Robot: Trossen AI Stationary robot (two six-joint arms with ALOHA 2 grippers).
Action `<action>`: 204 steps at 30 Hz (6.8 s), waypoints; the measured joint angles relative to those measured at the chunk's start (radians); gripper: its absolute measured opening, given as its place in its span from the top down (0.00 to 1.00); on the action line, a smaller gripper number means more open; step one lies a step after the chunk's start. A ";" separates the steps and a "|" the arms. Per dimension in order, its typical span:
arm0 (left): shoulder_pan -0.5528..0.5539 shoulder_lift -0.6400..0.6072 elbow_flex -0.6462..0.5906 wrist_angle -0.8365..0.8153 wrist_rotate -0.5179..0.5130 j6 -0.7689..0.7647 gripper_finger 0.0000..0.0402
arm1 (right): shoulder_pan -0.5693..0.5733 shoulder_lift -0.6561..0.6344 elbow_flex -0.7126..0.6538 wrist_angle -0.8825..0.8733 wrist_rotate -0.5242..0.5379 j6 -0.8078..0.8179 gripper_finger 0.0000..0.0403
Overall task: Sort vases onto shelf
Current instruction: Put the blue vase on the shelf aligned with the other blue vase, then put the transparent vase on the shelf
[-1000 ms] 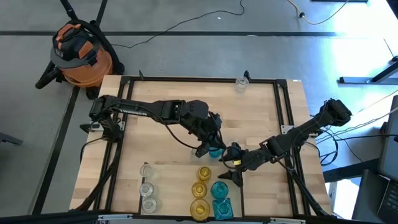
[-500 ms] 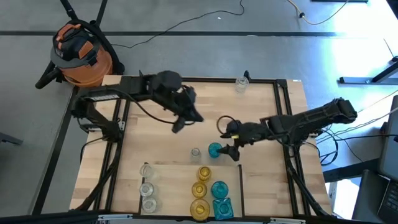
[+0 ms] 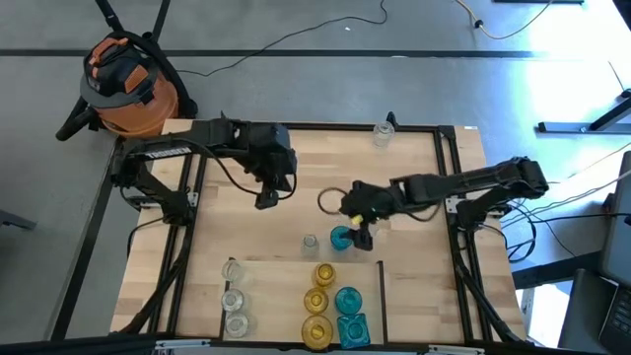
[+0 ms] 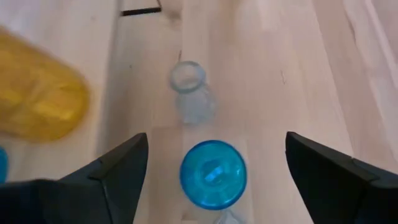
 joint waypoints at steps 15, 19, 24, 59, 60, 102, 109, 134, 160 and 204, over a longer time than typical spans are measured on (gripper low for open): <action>0.000 -0.006 -0.322 0.109 0.232 -0.055 1.00 | -0.011 0.126 -0.007 0.022 -0.086 -0.074 0.64; -0.014 -0.006 -0.339 0.131 0.231 -0.060 1.00 | -0.010 0.167 -0.008 0.002 -0.076 -0.097 0.70; -0.029 -0.006 -0.339 0.134 0.232 -0.078 1.00 | -0.010 0.212 -0.034 0.007 -0.092 -0.058 0.66; -0.052 -0.016 -0.339 0.228 0.220 -0.137 1.00 | 0.081 0.155 -0.043 -0.032 0.088 0.010 0.79; -0.052 -0.016 -0.339 0.231 0.220 -0.140 1.00 | 0.081 0.148 -0.043 -0.037 0.088 0.010 0.79; -0.224 -0.015 -0.339 0.358 0.092 -0.327 1.00 | 0.351 0.133 0.403 -0.342 0.038 0.097 0.79; -0.246 -0.015 -0.339 0.371 0.082 -0.351 1.00 | 0.349 0.152 0.404 -0.326 0.022 0.119 0.66; -0.259 0.010 -0.337 0.511 0.017 -0.406 1.00 | 0.307 0.113 0.533 -0.487 0.240 0.095 0.45; -0.204 0.238 -0.338 0.466 0.004 -0.501 0.97 | 0.290 0.112 0.565 -0.644 0.273 0.214 0.59; -0.023 0.238 -0.339 0.671 0.363 -0.524 0.74 | 0.289 0.113 0.565 -0.904 0.351 0.389 0.59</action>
